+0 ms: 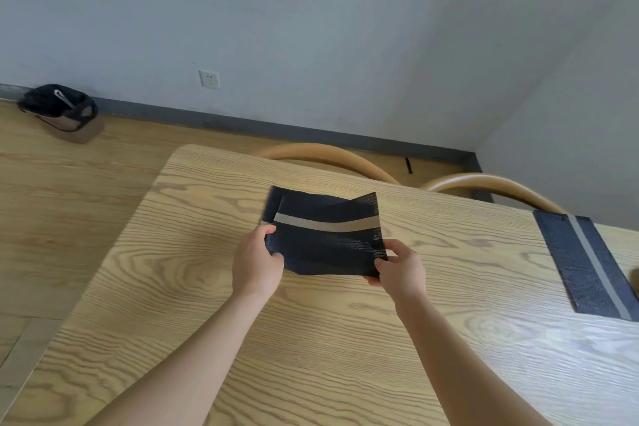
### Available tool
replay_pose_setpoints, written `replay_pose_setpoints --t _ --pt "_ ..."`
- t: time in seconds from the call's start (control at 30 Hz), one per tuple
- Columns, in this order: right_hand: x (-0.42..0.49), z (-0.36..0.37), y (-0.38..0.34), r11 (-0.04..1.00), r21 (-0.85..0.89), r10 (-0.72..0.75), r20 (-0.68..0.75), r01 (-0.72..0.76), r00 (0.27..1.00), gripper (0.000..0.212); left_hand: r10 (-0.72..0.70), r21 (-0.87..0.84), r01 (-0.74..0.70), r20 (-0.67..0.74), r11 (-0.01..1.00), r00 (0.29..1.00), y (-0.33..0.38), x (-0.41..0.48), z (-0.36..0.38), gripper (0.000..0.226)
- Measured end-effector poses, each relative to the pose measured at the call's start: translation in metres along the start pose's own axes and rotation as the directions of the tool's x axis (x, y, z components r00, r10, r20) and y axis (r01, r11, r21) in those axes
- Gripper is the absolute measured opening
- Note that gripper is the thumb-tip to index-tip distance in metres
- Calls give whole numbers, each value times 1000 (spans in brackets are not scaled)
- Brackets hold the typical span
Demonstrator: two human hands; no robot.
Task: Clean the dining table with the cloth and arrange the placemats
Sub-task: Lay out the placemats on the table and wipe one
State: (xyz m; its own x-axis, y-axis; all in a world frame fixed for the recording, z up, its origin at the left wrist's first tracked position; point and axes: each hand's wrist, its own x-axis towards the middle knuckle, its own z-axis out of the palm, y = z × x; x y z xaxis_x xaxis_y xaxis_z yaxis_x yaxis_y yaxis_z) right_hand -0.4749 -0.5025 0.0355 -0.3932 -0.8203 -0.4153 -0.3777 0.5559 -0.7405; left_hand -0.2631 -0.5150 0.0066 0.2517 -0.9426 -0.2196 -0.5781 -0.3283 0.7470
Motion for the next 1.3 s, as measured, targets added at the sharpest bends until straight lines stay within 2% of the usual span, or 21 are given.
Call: replay_pose_setpoints --t 0.1,0.17,0.27,0.33,0.4,0.47,0.53,0.63,0.7,0.83,0.9,0.97,1.03,1.1,1.23,1.3 --pt "-6 -6 -1 998 45 -45 29 44 999 33 110 24 -109 -67 994 992 8 -7 0 49" --pt "-11 -12 0 995 73 -72 42 69 996 33 145 -17 -148 -113 989 983 16 -11 -1 47" --pt "-23 -22 1 972 235 -28 55 14 998 33 19 -217 -65 -208 974 978 25 -12 -6 45" --pt "-33 -32 1 942 333 7 69 -30 998 32 -158 -365 73 -211 928 965 22 -11 -9 50" --pt "-38 -39 2 927 371 18 79 -46 997 32 -361 -461 282 -92 842 928 15 -10 -14 62" --pt "-50 -51 3 924 381 16 65 -39 998 31 -473 -552 467 142 691 869 16 -19 -19 73" --pt "-60 -60 4 921 387 11 64 -35 998 31 -495 -623 598 358 504 792 21 -31 -24 76" --pt "-73 -76 8 908 417 5 56 -28 998 30 -455 -625 669 497 402 739 27 -48 -28 82" --pt "-82 -87 12 890 454 6 56 -31 998 30 -441 -590 702 547 399 711 31 -57 -29 82" --pt "-94 -105 20 809 583 39 73 -75 997 33 -404 -477 776 668 412 625 34 -77 -36 60" --pt "-98 -114 25 780 618 49 88 -93 995 34 -343 -447 788 726 424 597 29 -91 -41 54" --pt "-103 -122 33 778 620 51 99 -102 994 33 -277 -461 796 766 391 580 25 -103 -45 44" --pt "-110 -126 40 777 621 52 107 -108 993 36 -244 -496 777 758 387 605 26 -112 -47 39" --pt "-117 -127 48 789 607 55 88 -98 995 41 -250 -509 735 718 448 650 29 -122 -48 34" --pt "-127 -126 50 842 534 48 76 -81 996 43 -202 -446 564 632 695 748 29 -144 -54 45" --pt "-133 -120 51 826 545 99 110 -144 989 36 -176 -402 463 575 790 799 24 -152 -59 47"
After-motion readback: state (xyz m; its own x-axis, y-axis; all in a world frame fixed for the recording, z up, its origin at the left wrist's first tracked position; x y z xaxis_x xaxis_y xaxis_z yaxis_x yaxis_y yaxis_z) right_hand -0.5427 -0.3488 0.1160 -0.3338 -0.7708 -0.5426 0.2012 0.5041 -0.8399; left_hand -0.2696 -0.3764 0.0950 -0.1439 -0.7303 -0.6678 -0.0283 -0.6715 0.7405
